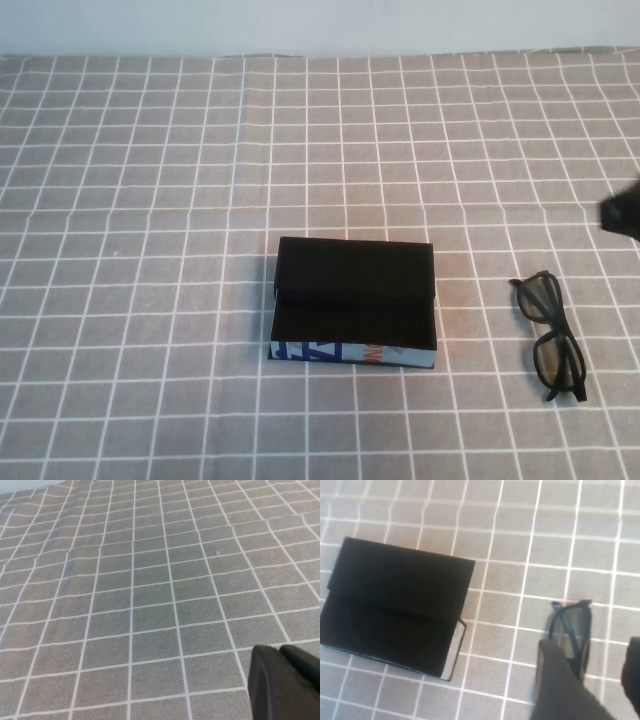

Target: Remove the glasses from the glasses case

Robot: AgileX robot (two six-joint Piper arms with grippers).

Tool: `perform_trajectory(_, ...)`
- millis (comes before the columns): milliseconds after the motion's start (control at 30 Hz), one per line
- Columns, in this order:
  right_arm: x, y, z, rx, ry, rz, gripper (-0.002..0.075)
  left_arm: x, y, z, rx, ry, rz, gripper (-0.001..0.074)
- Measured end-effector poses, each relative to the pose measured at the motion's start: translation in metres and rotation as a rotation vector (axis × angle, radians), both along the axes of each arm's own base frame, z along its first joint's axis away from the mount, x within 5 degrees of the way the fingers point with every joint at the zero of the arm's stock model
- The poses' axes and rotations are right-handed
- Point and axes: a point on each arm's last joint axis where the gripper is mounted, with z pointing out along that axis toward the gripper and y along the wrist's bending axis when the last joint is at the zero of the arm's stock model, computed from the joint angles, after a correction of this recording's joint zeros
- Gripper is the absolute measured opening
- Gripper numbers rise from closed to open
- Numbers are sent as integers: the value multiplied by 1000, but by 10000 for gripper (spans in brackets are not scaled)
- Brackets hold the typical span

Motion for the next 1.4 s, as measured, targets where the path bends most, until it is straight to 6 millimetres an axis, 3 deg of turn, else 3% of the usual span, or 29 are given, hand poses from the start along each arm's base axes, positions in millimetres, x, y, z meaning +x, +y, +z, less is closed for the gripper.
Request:
perform_trajectory(200, -64, -16, -9, -10, -162, -25, 265, 0, 0, 0, 0, 0, 0, -4)
perform_trajectory(500, -118, -39, -50, 66, -668, -178, 265, 0, 0, 0, 0, 0, 0, -4)
perform_trajectory(800, -145, -50, -100, 88, -849, -243, 265, 0, 0, 0, 0, 0, 0, -4)
perform_trajectory(1100, -160, -54, -113, 136, -893, -279, 265, 0, 0, 0, 0, 0, 0, -4)
perform_trajectory(1400, -169, -60, -130, 33, -834, -360, 265, 0, 0, 0, 0, 0, 0, -4)
